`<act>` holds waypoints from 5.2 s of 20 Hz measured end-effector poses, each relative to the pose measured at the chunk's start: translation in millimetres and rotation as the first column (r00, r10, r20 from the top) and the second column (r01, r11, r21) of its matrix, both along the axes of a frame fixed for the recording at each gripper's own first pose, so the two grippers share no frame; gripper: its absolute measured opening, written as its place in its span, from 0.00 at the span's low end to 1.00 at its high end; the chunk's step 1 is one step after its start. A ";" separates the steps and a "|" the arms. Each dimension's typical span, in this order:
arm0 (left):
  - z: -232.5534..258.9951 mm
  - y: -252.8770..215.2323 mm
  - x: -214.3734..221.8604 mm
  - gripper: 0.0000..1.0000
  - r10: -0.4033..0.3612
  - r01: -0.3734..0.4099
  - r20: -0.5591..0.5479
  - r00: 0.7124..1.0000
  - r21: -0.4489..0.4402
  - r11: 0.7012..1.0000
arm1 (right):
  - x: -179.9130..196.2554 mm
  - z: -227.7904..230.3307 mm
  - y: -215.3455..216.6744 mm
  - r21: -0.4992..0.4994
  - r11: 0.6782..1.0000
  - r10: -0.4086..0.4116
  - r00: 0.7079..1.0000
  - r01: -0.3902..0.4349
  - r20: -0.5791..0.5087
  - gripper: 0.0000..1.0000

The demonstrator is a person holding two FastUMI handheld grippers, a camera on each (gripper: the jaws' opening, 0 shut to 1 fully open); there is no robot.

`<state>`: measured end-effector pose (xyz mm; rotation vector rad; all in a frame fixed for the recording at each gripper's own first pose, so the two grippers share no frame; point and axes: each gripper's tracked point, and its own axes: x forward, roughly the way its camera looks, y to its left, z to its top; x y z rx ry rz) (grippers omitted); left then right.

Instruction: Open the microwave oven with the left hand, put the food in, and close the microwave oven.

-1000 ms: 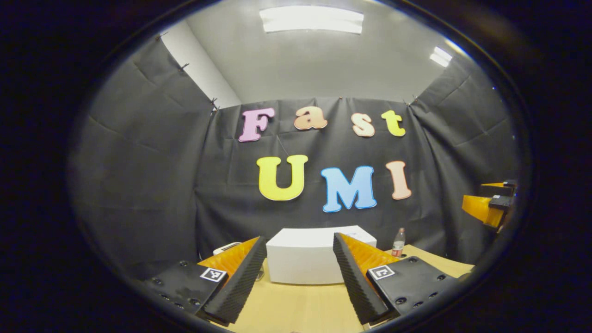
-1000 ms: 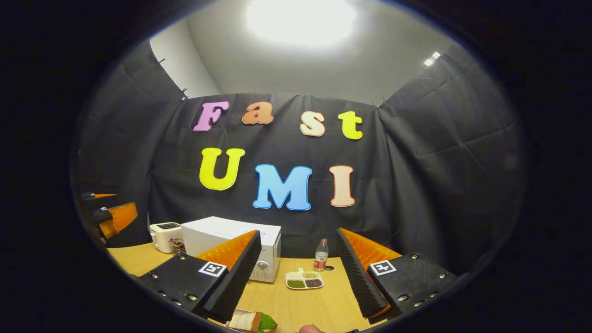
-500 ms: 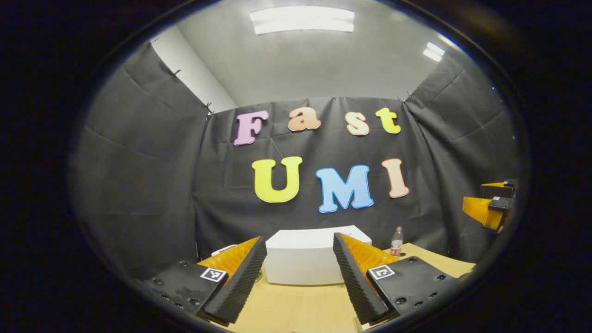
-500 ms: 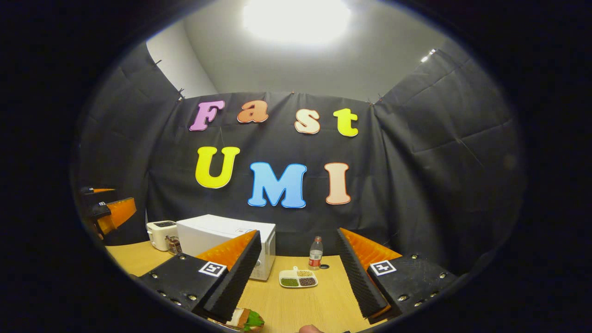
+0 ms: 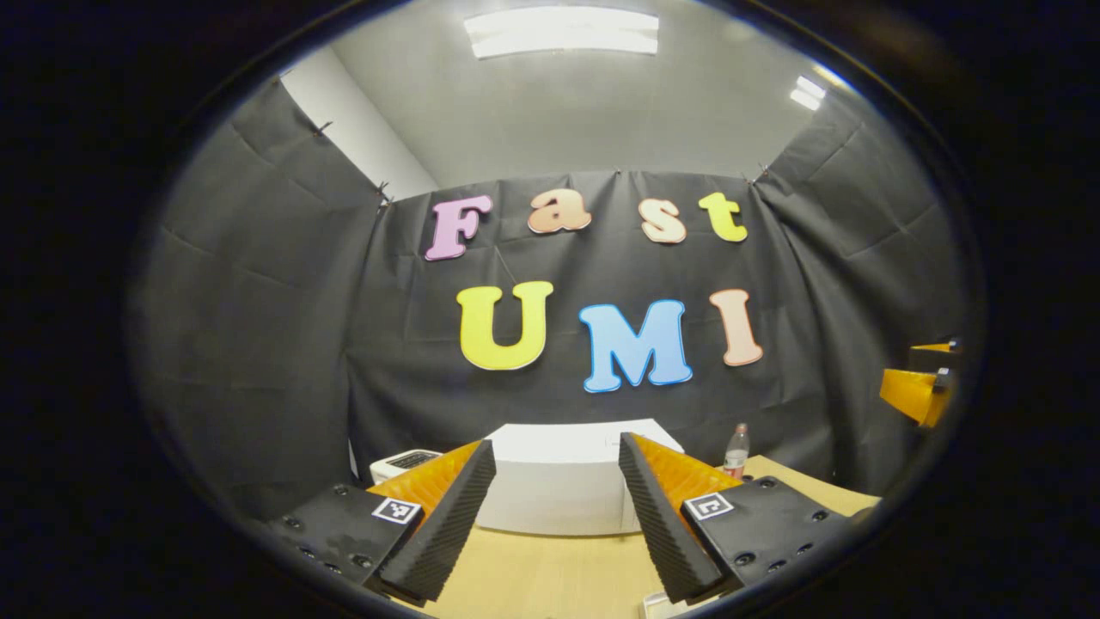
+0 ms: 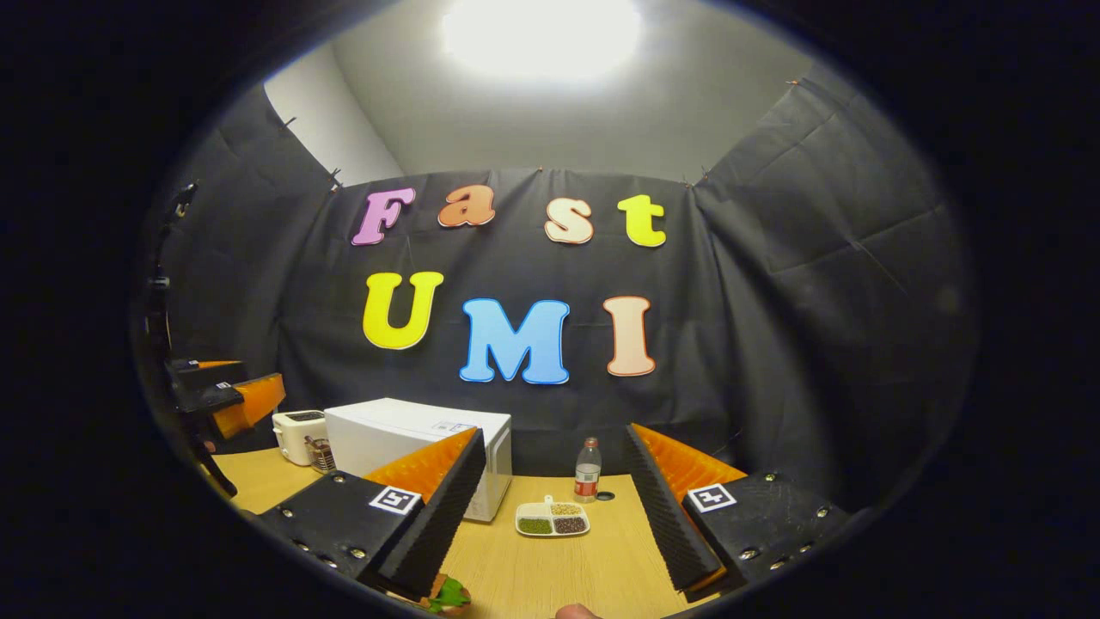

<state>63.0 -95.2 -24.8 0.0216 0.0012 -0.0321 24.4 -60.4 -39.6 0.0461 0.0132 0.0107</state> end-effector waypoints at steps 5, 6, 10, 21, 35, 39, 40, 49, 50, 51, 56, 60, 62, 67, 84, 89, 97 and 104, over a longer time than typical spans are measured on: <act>-43.7 -24.5 89.3 0.98 -0.085 0.085 -0.018 0.996 0.002 0.996 | 22.9 -9.4 -2.0 0.011 0.995 -0.094 0.995 0.095 -0.036 0.97; -52.5 -29.9 107.3 0.98 -0.104 0.104 -0.024 0.994 -0.004 0.995 | 27.5 -8.2 -2.5 0.001 0.993 -0.118 0.992 0.118 -0.033 0.96; -99.0 -55.5 168.4 0.96 -0.170 0.169 -0.065 0.983 -0.008 0.986 | 43.3 -13.5 -2.6 -0.046 0.981 -0.193 0.979 0.190 -0.061 0.97; -245.5 -129.5 233.1 1.00 -0.304 0.321 -0.303 0.903 0.009 0.947 | 21.0 -27.3 -34.1 -0.109 0.901 -0.431 0.892 0.419 -0.138 0.97; -259.1 -142.0 243.5 0.17 -0.279 0.267 -0.380 0.882 -0.086 0.960 | -33.7 -23.3 -57.4 -0.147 0.882 -0.468 0.867 0.447 -0.172 0.97; -248.7 -128.8 201.7 0.13 -0.279 0.271 -0.366 0.888 -0.074 0.960 | -40.4 -20.4 -65.5 -0.132 0.896 -0.442 0.882 0.424 -0.163 0.97; -247.0 -123.2 193.2 0.17 -0.279 0.278 -0.362 0.889 -0.058 0.959 | -39.7 -20.6 -63.9 -0.114 0.906 -0.422 0.892 0.408 -0.164 0.97; -233.8 -61.7 108.3 0.12 -0.215 0.220 -0.396 0.893 -0.032 0.975 | -37.0 -29.2 -41.5 0.003 0.982 -0.188 0.967 0.191 -0.174 0.97; -232.2 -54.0 100.7 0.12 -0.199 0.208 -0.398 0.896 -0.021 0.978 | -39.1 -27.4 -35.9 0.021 0.987 -0.153 0.974 0.159 -0.168 0.97; -231.3 -44.6 91.3 0.12 -0.182 0.193 -0.402 0.897 -0.012 0.981 | -40.0 -25.2 -30.1 0.036 0.991 -0.118 0.980 0.126 -0.162 0.97; -226.4 8.3 52.5 0.12 -0.125 0.148 -0.405 0.906 0.026 0.989 | -37.8 -24.6 0.5 0.048 0.999 0.001 0.988 0.006 -0.152 0.97; -225.0 51.8 29.0 0.12 -0.105 0.125 -0.407 0.907 0.023 0.992 | -24.0 -23.0 42.9 0.055 0.997 0.061 0.986 -0.053 -0.156 0.97; -226.9 71.9 21.3 0.12 -0.106 0.126 -0.414 0.904 0.022 0.992 | -17.0 -22.0 68.5 0.072 0.995 0.086 0.983 -0.075 -0.161 0.97; -227.3 120.1 6.5 0.17 -0.131 0.147 -0.426 0.895 0.005 0.989 | -5.3 -25.6 130.6 0.062 0.992 0.121 0.977 -0.112 -0.177 0.97; -246.4 257.9 -2.6 0.14 -0.155 0.115 -0.450 0.879 -0.116 0.987 | 13.2 -36.9 237.0 0.034 0.993 0.116 0.971 -0.112 -0.210 0.97; -232.0 288.9 -23.0 0.34 -0.037 -0.017 -0.434 0.900 -0.120 0.993 | 12.3 -46.6 228.3 0.048 0.991 0.136 0.957 -0.128 -0.255 0.97; -105.3 305.0 -64.4 0.97 0.128 -0.157 -0.231 0.965 -0.112 0.981 | 9.5 -111.5 192.1 0.145 0.972 0.230 0.851 -0.182 -0.472 0.97; -48.1 259.3 -91.8 0.97 0.147 -0.158 -0.152 0.977 -0.064 0.985 | -10.2 -189.0 159.1 0.290 0.945 0.312 0.676 -0.149 -0.667 0.98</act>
